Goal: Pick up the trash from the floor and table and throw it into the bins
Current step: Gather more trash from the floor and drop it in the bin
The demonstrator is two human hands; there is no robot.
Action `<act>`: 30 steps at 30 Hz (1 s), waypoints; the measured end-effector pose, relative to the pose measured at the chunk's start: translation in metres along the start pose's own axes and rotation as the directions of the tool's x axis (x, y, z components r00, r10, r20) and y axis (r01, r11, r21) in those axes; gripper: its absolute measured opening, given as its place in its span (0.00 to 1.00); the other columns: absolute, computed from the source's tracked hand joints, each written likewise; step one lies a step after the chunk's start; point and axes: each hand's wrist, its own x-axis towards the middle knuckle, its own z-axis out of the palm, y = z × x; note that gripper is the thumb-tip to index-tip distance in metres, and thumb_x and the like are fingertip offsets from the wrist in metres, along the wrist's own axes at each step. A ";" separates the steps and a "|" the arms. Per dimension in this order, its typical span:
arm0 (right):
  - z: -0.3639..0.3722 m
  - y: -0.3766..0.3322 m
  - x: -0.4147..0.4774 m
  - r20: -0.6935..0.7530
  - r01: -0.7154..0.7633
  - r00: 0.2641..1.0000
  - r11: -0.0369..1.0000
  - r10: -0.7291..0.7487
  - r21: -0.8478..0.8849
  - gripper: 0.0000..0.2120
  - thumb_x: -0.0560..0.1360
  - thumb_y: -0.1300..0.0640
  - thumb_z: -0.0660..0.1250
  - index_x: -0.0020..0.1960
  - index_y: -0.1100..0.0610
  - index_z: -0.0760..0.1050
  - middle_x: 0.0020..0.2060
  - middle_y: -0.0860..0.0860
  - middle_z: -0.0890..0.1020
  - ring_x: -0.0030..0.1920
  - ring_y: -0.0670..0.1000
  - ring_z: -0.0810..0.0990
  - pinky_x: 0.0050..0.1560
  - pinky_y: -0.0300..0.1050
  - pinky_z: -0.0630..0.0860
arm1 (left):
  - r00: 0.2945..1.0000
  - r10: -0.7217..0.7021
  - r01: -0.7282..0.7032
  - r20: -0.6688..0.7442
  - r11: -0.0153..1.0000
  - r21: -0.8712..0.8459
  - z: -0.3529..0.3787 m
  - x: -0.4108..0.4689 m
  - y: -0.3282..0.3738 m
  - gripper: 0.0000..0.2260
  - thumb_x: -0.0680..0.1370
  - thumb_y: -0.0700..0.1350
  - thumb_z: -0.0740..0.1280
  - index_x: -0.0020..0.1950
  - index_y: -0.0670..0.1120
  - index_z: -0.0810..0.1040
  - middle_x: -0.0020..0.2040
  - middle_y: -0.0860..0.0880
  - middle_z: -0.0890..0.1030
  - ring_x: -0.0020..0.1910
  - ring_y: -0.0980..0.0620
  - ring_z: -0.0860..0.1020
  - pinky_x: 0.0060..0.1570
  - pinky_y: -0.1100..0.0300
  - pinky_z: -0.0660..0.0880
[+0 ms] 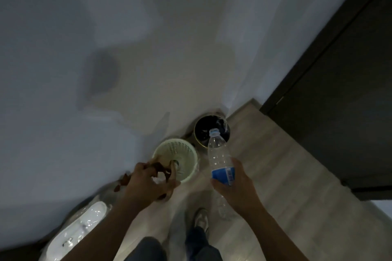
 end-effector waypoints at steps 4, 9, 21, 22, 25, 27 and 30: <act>0.004 0.015 0.041 0.046 -0.063 0.997 0.998 0.064 -0.024 0.37 0.69 0.52 0.75 0.73 0.52 0.60 0.53 0.50 0.77 0.44 0.46 0.80 0.34 0.33 0.75 | 0.988 0.084 -0.079 -0.126 0.996 0.040 0.015 0.037 0.001 0.29 0.57 0.78 0.62 0.44 0.57 0.74 0.41 0.46 0.79 0.47 0.51 0.78 0.41 0.60 0.78; 0.022 0.039 0.082 0.077 -0.150 0.985 0.988 0.152 -0.030 0.40 0.68 0.51 0.75 0.74 0.51 0.58 0.54 0.51 0.76 0.47 0.47 0.80 0.41 0.39 0.80 | 0.995 -0.093 0.090 0.028 0.993 0.079 0.031 0.081 -0.004 0.26 0.58 0.74 0.68 0.48 0.60 0.74 0.50 0.50 0.73 0.57 0.43 0.75 0.51 0.57 0.72; 0.062 0.064 0.129 0.111 -0.242 0.962 0.967 0.250 -0.080 0.40 0.68 0.48 0.74 0.74 0.50 0.58 0.57 0.54 0.75 0.52 0.51 0.79 0.40 0.36 0.78 | 0.961 -0.230 0.213 0.155 0.970 0.121 0.056 0.145 -0.039 0.32 0.64 0.64 0.74 0.61 0.47 0.75 0.67 0.45 0.66 0.64 0.47 0.69 0.58 0.60 0.67; 0.064 0.064 0.131 0.116 -0.245 0.960 0.966 0.254 -0.084 0.40 0.68 0.48 0.74 0.73 0.50 0.58 0.57 0.54 0.75 0.52 0.51 0.79 0.38 0.34 0.77 | 0.957 -0.236 0.218 0.166 0.969 0.118 0.057 0.148 -0.041 0.32 0.65 0.64 0.74 0.62 0.47 0.74 0.68 0.45 0.66 0.65 0.46 0.68 0.59 0.60 0.66; 0.070 0.061 0.138 0.129 -0.235 0.961 0.968 0.245 -0.088 0.39 0.69 0.50 0.74 0.73 0.52 0.59 0.56 0.53 0.75 0.50 0.49 0.78 0.33 0.31 0.75 | 0.960 -0.225 0.211 0.168 0.972 0.099 0.056 0.155 -0.049 0.31 0.65 0.63 0.74 0.61 0.46 0.74 0.68 0.45 0.66 0.65 0.47 0.68 0.56 0.62 0.65; 0.076 0.065 0.147 0.139 -0.240 0.957 0.965 0.253 -0.102 0.40 0.69 0.50 0.75 0.74 0.53 0.58 0.57 0.53 0.75 0.51 0.48 0.78 0.34 0.31 0.76 | 0.961 -0.232 0.217 0.153 0.970 0.106 0.057 0.163 -0.054 0.31 0.66 0.63 0.74 0.61 0.46 0.74 0.68 0.45 0.67 0.66 0.47 0.67 0.56 0.63 0.64; 0.089 0.077 0.164 0.157 -0.284 0.940 0.951 0.301 -0.123 0.41 0.69 0.49 0.74 0.75 0.53 0.56 0.59 0.54 0.74 0.51 0.48 0.78 0.35 0.32 0.76 | 0.960 -0.236 0.221 0.152 0.969 0.105 0.061 0.176 -0.063 0.31 0.65 0.63 0.74 0.61 0.46 0.74 0.67 0.45 0.67 0.65 0.47 0.68 0.53 0.65 0.62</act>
